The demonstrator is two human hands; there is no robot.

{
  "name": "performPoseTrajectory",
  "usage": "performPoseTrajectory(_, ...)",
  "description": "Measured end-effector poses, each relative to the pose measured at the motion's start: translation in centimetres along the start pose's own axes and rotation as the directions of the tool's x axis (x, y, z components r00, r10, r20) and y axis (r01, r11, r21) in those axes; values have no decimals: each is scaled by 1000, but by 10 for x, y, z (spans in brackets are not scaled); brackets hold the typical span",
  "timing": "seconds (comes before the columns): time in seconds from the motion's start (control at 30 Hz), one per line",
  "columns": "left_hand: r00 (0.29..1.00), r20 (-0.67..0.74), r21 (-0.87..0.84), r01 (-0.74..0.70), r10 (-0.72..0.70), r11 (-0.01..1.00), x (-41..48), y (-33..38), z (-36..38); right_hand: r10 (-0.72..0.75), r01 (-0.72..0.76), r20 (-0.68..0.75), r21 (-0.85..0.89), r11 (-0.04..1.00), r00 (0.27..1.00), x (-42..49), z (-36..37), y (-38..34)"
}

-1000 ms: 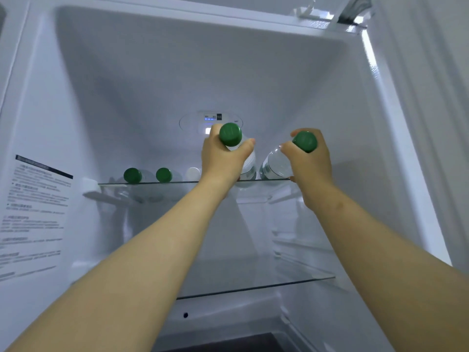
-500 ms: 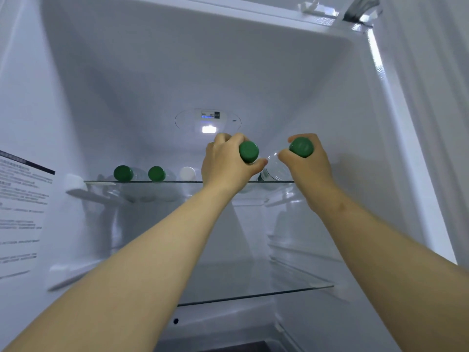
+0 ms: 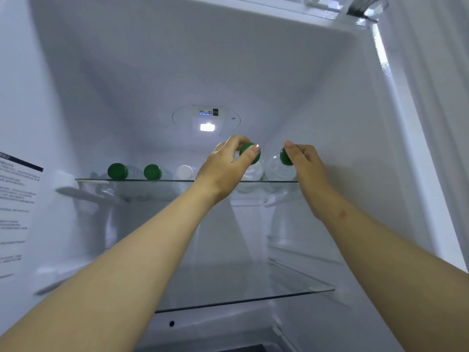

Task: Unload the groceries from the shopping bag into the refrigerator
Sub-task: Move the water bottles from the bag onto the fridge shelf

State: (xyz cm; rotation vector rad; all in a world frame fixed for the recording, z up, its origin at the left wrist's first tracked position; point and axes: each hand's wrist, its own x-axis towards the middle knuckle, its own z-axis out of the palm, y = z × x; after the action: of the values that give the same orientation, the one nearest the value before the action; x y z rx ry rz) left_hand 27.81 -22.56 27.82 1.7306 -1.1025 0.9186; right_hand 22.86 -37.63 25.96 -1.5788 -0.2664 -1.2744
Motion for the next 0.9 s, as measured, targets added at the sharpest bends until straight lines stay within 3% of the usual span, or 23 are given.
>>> performPoseTrajectory(0.37,999,17,293,25,-32,956,8,2,6,-10,8,-9,-211,977,1000,9,-1,2)
performPoseTrajectory(0.63,988,91,525,61,-128,849,23,1,9,-75,115,101,-496,861,992,23,1,-1)
performPoseTrajectory(0.9,957,166,481,133,-239,867,38,-4,11,0,122,193,-620,775,981,44,13,8)
